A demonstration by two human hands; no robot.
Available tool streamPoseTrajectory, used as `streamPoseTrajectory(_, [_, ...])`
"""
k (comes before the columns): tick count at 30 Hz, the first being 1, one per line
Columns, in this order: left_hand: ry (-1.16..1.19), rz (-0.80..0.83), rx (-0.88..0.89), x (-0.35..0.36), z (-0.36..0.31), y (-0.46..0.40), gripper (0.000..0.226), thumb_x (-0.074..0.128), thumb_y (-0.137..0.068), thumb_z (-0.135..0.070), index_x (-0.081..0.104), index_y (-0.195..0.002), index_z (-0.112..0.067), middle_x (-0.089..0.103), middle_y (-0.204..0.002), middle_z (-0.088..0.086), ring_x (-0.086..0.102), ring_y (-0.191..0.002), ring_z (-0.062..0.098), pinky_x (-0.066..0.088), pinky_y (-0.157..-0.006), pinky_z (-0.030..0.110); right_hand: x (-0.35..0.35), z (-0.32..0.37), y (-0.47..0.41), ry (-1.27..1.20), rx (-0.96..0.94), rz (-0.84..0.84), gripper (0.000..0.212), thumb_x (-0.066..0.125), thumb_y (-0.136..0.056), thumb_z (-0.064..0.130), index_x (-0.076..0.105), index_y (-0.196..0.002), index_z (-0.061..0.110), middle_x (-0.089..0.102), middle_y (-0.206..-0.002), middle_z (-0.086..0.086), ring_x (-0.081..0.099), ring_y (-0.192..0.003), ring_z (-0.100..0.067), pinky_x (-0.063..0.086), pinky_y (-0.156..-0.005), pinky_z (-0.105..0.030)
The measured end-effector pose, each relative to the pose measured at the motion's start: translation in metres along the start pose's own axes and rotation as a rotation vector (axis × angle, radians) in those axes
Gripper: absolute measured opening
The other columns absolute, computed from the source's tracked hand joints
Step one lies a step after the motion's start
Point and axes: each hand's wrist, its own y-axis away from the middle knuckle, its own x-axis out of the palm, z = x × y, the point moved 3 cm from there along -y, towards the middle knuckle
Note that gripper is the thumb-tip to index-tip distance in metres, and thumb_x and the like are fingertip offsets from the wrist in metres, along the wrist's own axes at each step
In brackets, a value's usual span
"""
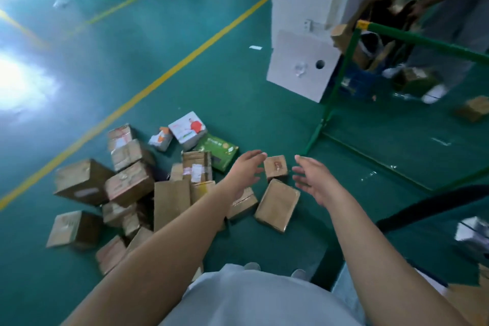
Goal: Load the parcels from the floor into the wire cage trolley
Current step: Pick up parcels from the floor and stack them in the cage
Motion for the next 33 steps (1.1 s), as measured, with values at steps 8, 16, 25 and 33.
streamPoseTrajectory(8, [0.149, -0.206, -0.071, -0.029, 0.026, 0.009, 0.037, 0.061, -0.102, -0.035, 0.057, -0.137, -0.021, 0.062, -0.132, 0.0, 0.062, -0.118, 0.022, 0.053, -0.096, 0.038, 0.021, -0.014, -0.032, 0.127, 0.048, 0.176, 0.026, 0.058, -0.101, 0.044, 0.059, -0.121, 0.027, 0.065, -0.121, -0.002, 0.064, -0.105, -0.019, 0.052, -0.102, -0.042])
streamPoseTrajectory(16, [0.369, -0.354, -0.131, -0.091, 0.076, 0.023, 0.031, 0.063, -0.1, -0.039, 0.06, -0.128, -0.025, 0.064, -0.126, 0.0, 0.064, -0.113, 0.022, 0.053, -0.093, 0.035, 0.085, -0.013, -0.044, 0.32, 0.096, 0.308, 0.014, 0.059, -0.102, 0.043, 0.06, -0.107, 0.03, 0.065, -0.116, 0.0, 0.065, -0.105, -0.02, 0.054, -0.088, -0.034])
streamPoseTrajectory(25, [0.488, -0.495, -0.204, -0.216, 0.112, 0.016, 0.027, 0.061, -0.102, -0.034, 0.06, -0.126, -0.02, 0.066, -0.115, 0.003, 0.063, -0.103, 0.02, 0.054, -0.083, 0.034, 0.222, 0.0, -0.064, 0.505, 0.092, 0.413, 0.022, 0.055, -0.104, 0.041, 0.06, -0.117, 0.025, 0.064, -0.119, -0.001, 0.063, -0.112, -0.022, 0.055, -0.098, -0.04])
streamPoseTrajectory(33, [0.407, -0.488, -0.327, -0.325, 0.148, -0.023, 0.038, 0.06, -0.103, -0.033, 0.057, -0.136, -0.017, 0.061, -0.131, 0.006, 0.062, -0.114, 0.022, 0.052, -0.096, 0.036, 0.34, -0.001, -0.109, 0.63, 0.133, 0.444, 0.012, 0.053, -0.105, 0.038, 0.059, -0.103, 0.028, 0.064, -0.123, -0.006, 0.062, -0.115, -0.026, 0.052, -0.102, -0.041])
